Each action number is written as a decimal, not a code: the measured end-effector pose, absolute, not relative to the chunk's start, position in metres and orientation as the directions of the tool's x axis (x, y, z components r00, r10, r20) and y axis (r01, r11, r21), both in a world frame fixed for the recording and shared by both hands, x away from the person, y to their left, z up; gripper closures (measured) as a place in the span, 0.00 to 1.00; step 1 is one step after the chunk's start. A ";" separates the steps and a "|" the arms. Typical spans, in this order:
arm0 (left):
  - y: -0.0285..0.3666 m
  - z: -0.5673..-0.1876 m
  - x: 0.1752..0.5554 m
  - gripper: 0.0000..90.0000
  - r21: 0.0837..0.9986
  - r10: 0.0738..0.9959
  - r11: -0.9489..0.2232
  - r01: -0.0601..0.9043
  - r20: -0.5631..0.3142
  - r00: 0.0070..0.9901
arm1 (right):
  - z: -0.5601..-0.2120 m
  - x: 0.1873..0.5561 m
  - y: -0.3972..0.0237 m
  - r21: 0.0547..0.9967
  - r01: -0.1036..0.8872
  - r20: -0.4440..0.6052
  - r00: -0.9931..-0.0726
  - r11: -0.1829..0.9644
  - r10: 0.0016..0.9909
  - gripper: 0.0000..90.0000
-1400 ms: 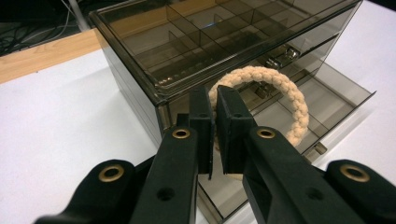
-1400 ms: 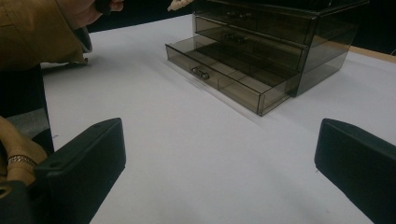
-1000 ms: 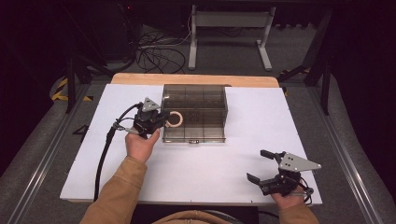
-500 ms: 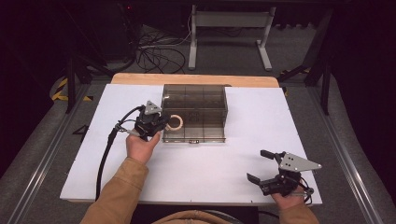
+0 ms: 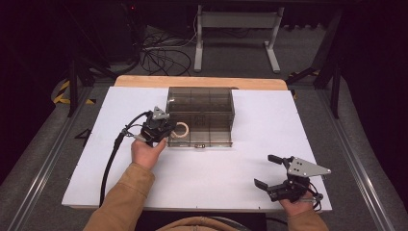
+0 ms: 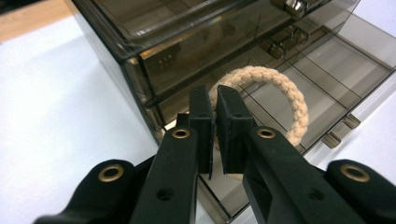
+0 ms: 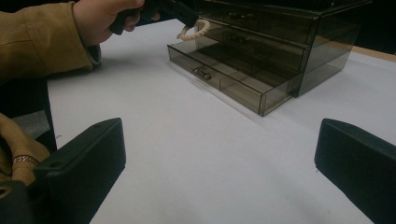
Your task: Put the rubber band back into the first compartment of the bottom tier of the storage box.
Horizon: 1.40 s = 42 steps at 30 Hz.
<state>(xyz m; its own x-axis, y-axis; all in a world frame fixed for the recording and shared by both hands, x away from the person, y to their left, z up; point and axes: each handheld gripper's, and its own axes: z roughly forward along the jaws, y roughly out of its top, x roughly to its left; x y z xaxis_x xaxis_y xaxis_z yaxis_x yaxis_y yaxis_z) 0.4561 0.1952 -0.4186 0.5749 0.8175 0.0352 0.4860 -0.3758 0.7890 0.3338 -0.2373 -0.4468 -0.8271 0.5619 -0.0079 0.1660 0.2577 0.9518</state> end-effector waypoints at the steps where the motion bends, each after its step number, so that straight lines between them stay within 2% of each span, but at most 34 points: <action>1: 0.196 -0.420 0.458 0.95 0.785 0.815 -0.373 0.495 0.022 0.579 | -0.447 0.334 -0.237 0.952 0.167 -0.007 -0.828 0.258 0.561 0.03; 37: 0.193 -0.433 0.467 0.94 0.713 0.818 -0.398 0.578 -0.009 0.575 | -0.447 0.334 -0.237 0.952 0.164 -0.009 -0.832 0.260 0.555 0.03; 39: 0.193 -0.432 0.466 0.91 0.719 0.818 -0.393 0.573 -0.011 0.575 | -0.447 0.333 -0.237 0.952 0.164 -0.007 -0.831 0.257 0.556 0.02; 40: 0.193 -0.431 0.466 0.85 0.729 0.819 -0.382 0.568 -0.018 0.574 | -0.447 0.334 -0.238 0.953 0.161 -0.010 -0.832 0.258 0.555 0.03; 42: 0.194 -0.427 0.464 0.80 0.741 0.812 -0.379 0.554 -0.021 0.583 | -0.447 0.333 -0.238 0.952 0.162 -0.009 -0.831 0.258 0.556 0.03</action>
<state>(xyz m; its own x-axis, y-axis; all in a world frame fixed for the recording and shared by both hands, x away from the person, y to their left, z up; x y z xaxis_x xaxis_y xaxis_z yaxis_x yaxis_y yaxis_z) 0.4637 0.1944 -0.4274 0.5832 0.8120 -0.0209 0.5542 -0.3790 0.7411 0.3332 -0.2376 -0.4468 -0.8313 0.5558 -0.0090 0.1623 0.2582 0.9524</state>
